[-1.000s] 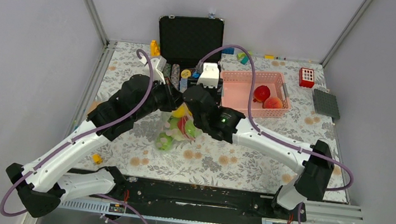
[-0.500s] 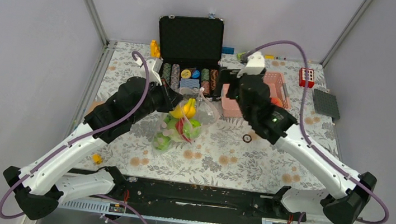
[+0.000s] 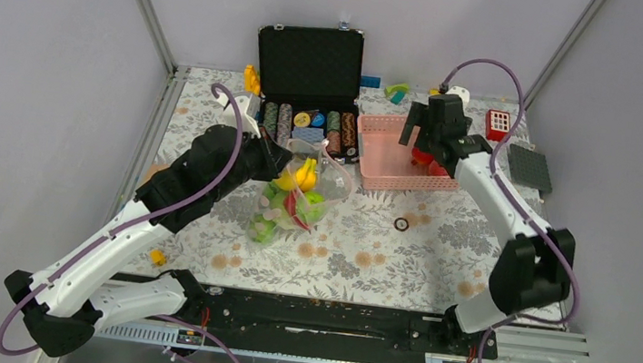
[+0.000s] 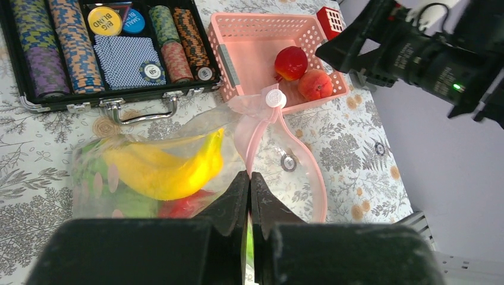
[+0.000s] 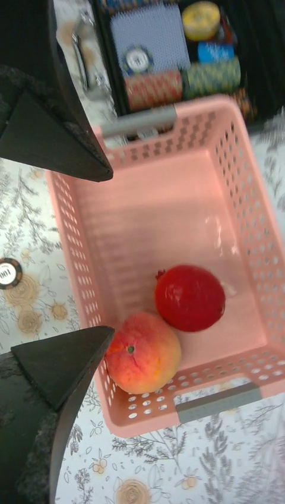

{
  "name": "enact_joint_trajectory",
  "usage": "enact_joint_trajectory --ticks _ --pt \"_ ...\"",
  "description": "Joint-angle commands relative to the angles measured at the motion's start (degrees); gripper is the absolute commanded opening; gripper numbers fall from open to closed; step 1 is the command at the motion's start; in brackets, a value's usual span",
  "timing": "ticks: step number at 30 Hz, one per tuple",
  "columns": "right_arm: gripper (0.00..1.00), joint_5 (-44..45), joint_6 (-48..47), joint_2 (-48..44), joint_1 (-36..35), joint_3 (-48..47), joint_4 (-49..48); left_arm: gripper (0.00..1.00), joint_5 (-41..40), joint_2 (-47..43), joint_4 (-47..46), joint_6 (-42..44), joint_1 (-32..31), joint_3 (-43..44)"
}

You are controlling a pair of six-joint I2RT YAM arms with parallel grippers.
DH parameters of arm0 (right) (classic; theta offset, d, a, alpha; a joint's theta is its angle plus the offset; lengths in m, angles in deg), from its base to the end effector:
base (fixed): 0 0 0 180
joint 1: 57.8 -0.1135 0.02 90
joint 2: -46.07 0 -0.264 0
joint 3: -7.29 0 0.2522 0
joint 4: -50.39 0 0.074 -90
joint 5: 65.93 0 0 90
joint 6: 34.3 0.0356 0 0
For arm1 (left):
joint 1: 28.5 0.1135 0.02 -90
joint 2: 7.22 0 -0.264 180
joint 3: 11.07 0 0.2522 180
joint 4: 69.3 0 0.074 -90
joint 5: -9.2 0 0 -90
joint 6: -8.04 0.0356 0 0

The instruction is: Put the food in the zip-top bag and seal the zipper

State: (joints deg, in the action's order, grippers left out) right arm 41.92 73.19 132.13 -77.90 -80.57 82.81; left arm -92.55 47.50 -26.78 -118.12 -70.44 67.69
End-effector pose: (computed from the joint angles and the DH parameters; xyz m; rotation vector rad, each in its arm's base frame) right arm 0.3294 0.1089 0.3298 0.1381 2.0732 0.0725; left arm 0.1544 -0.1290 0.3972 -0.0460 1.9537 -0.7285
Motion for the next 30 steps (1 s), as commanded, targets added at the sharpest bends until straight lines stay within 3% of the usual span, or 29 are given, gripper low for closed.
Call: enact_joint_trajectory --ticks 1,12,30 --pt "1.00 -4.8 4.7 7.3 5.5 -5.5 4.5 0.00 -2.7 -1.8 -1.5 1.3 0.1 -0.1" --pt "1.00 -4.0 6.3 24.3 8.4 -16.4 6.9 0.00 -3.9 -1.3 -0.2 1.6 0.1 0.4" --pt "1.00 -3.0 4.3 35.8 9.1 -24.3 10.4 0.00 -3.9 -1.5 0.0 0.5 0.2 -0.5"
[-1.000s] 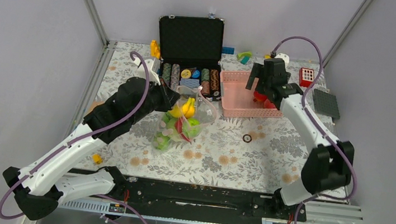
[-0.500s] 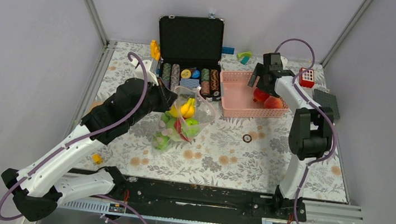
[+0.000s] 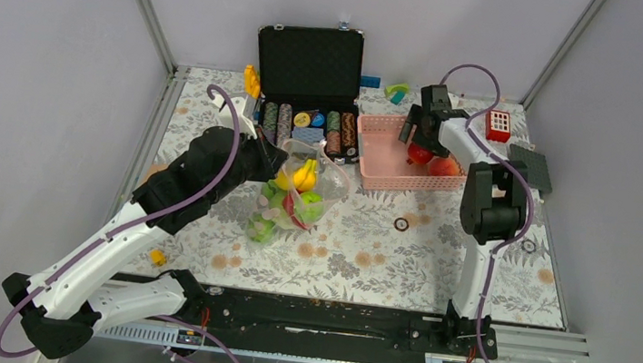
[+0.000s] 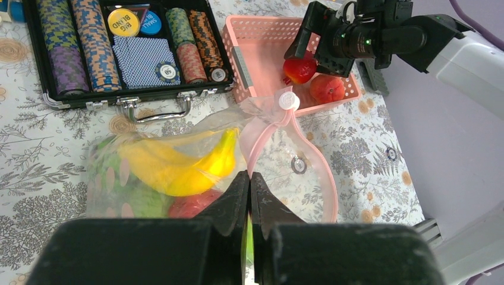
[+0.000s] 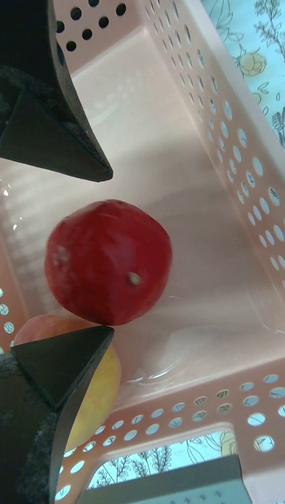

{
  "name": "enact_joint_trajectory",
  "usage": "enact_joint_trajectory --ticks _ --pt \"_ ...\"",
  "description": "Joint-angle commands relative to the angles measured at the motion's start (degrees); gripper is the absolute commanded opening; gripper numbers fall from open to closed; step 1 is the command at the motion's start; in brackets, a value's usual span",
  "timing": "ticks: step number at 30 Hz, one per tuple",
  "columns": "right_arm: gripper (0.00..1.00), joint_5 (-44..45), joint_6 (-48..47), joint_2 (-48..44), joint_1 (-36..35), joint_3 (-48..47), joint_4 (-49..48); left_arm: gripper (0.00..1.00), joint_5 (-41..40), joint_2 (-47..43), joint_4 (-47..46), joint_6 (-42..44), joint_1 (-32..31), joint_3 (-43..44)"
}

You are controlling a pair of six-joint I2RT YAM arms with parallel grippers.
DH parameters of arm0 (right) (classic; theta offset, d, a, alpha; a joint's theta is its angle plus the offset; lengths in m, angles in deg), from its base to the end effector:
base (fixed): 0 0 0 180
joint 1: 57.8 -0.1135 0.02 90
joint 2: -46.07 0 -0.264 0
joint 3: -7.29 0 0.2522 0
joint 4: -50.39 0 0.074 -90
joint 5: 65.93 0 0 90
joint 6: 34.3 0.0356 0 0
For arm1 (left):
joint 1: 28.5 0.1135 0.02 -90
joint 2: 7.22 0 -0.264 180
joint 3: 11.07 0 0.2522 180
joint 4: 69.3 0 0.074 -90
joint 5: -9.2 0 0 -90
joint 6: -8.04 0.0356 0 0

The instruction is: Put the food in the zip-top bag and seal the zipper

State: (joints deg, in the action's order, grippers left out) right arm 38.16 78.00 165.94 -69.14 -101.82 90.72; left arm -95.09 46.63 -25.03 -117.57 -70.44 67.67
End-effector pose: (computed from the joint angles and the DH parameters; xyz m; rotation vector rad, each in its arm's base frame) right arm 0.4600 0.0834 0.2109 0.3368 2.4029 -0.0390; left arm 0.1512 -0.1241 0.3968 -0.0652 1.9557 -0.6741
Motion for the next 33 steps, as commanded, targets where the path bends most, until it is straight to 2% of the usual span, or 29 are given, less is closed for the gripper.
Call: enact_joint_trajectory --ticks 1,9,11,19,22,26,30,33 --pt "1.00 0.8 -0.5 2.3 0.4 -3.0 2.6 0.00 -1.1 -0.6 -1.6 -0.1 0.1 -0.5" --pt "0.99 0.7 0.4 4.3 0.5 -4.2 2.6 0.00 -0.9 -0.7 -1.7 -0.5 0.1 -0.6" --pt "0.96 0.9 0.5 4.7 0.4 -4.3 2.5 0.00 -1.4 -0.8 -1.6 -0.6 0.2 -0.6" --pt "0.68 0.0 1.0 0.5 0.4 -0.4 -0.3 0.00 0.1 -0.1 -1.6 -1.0 0.2 -0.5" --pt "0.57 -1.3 0.0 -3.0 0.4 1.9 -1.2 0.00 0.7 -0.1 -1.6 -1.1 0.1 -0.6" --pt "0.48 -2.0 -0.4 -9.7 0.5 7.0 -3.6 0.00 0.6 0.3 -1.6 -1.0 0.2 -0.5" --pt "0.46 -6.0 -0.9 -18.9 0.4 12.7 -6.8 0.00 1.4 0.5 -1.6 -0.8 0.1 -0.5" --pt "0.45 -12.9 -1.2 -26.5 0.2 18.6 -10.5 0.00 1.2 0.6 -1.5 -0.5 0.2 -0.3"
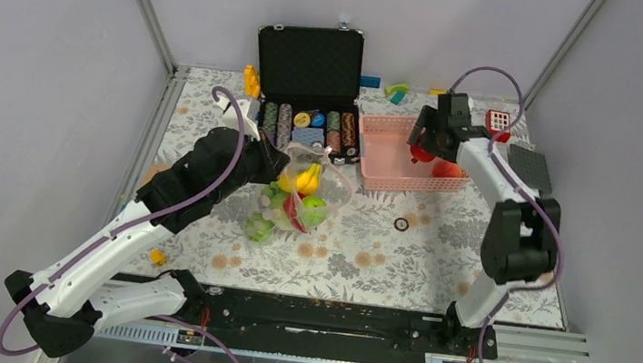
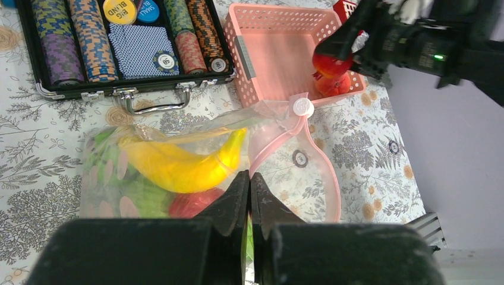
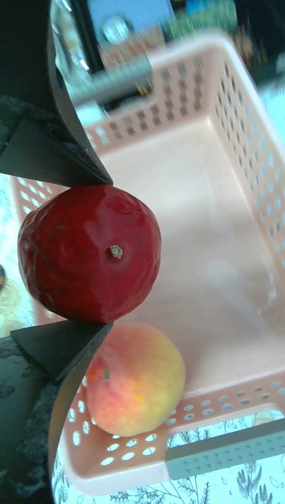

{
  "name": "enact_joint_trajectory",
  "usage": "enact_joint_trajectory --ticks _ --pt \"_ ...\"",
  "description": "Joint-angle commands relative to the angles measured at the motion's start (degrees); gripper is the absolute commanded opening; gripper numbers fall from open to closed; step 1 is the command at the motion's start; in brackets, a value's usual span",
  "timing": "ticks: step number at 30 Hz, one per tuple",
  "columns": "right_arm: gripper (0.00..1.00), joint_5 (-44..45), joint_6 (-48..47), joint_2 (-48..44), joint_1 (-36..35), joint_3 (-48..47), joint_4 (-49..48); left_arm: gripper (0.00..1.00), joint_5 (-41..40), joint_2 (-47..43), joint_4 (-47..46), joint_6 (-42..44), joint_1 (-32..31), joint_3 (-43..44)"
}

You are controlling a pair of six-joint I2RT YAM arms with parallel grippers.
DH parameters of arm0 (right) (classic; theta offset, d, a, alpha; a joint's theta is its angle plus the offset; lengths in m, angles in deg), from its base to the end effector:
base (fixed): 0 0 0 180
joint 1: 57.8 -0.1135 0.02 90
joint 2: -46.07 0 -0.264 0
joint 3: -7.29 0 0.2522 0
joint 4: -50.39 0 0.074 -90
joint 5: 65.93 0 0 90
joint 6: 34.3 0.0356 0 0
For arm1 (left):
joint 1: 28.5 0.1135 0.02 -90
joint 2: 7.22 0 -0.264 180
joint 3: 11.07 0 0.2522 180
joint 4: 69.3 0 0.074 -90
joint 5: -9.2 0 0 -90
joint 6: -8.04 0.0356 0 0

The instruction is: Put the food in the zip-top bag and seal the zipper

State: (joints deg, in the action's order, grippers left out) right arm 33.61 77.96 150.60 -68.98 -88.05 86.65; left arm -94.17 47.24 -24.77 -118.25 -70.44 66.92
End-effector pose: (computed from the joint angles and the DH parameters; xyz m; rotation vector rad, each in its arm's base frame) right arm 0.4051 0.0740 0.2510 0.3069 2.3317 0.0892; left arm 0.1537 -0.1270 0.3901 -0.0618 1.9876 -0.6792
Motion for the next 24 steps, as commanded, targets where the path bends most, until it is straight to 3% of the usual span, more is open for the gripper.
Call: enact_joint_trajectory --ticks 1,5,13,18,24 --pt "0.44 -12.8 -1.7 -13.8 -0.2 6.9 -9.0 0.00 0.5 0.1 -1.9 0.2 0.2 0.5" --pt "0.42 -30.0 -3.6 -23.2 -3.3 12.9 -15.4 0.00 1.0 0.2 -2.4 1.0 0.2 0.8" --pt "0.41 -44.7 -8.9 -34.7 -18.6 15.7 -19.3 0.00 1.7 -0.2 -2.7 1.5 0.1 1.0" --pt "0.42 -45.2 -12.5 -36.6 -27.4 16.2 -19.0 0.00 2.1 -0.9 -2.7 1.6 0.1 0.9" --pt "0.42 -40.0 -11.2 -34.5 -32.5 16.2 -19.5 0.00 3.7 -1.7 -2.5 1.7 0.2 1.1"
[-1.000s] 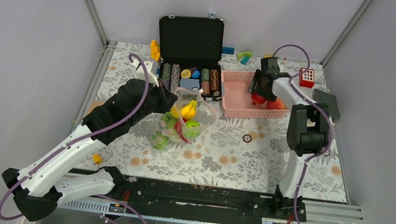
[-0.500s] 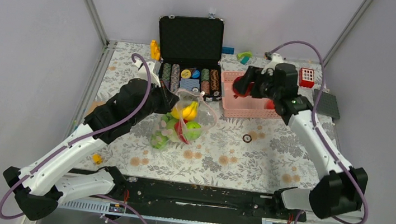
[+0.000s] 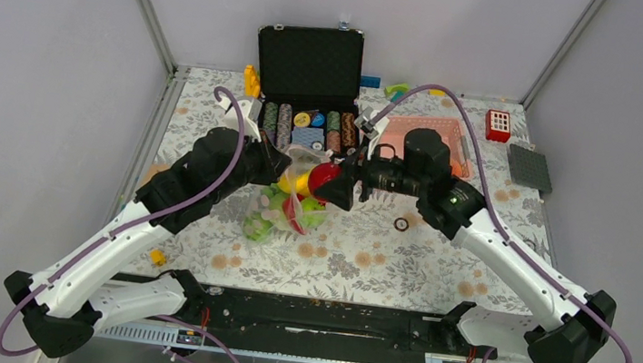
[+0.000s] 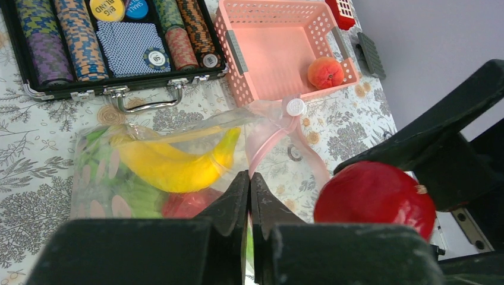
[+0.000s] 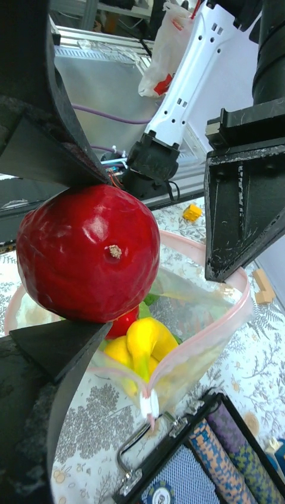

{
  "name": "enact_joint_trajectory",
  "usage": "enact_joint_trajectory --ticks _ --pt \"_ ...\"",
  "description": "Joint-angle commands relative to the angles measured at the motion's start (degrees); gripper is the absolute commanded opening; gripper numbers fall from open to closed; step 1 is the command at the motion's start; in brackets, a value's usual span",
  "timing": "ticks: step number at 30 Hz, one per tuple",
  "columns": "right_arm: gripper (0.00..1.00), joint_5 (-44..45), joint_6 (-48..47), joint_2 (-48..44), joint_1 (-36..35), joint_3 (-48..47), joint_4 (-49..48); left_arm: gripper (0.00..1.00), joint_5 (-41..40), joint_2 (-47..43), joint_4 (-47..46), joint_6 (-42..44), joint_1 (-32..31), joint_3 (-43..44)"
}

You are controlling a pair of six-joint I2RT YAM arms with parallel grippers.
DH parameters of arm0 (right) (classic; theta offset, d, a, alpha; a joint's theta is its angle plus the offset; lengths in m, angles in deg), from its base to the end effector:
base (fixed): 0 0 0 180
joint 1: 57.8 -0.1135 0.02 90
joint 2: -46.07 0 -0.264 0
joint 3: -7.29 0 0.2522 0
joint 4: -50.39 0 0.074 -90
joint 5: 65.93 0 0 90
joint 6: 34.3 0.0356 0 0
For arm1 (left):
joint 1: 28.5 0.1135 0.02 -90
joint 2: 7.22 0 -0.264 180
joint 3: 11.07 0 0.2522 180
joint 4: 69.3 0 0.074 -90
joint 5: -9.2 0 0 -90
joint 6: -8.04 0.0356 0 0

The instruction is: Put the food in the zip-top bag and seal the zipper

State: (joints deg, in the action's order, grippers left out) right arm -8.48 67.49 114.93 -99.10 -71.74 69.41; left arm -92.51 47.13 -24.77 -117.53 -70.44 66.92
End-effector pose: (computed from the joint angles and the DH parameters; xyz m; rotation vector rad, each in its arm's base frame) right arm 0.1946 0.1964 0.3883 -0.8896 1.6188 1.1538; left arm 0.1528 -0.1275 0.3903 -0.0297 1.9925 -0.6980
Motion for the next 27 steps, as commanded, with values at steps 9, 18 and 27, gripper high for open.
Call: enact_joint_trajectory --ticks 9,18,27 --pt "0.45 22.6 4.4 7.5 -7.0 -3.8 1.4 0.00 7.4 -3.0 -3.2 1.5 0.1 1.0" --pt "0.59 20.5 3.5 12.8 -11.5 -8.7 3.6 0.00 10.4 -2.9 -3.8 1.1 0.1 2.0" --pt "1.00 22.5 1.6 11.3 -11.9 -9.4 7.7 0.00 7.6 -3.4 -4.0 0.2 0.1 2.5"
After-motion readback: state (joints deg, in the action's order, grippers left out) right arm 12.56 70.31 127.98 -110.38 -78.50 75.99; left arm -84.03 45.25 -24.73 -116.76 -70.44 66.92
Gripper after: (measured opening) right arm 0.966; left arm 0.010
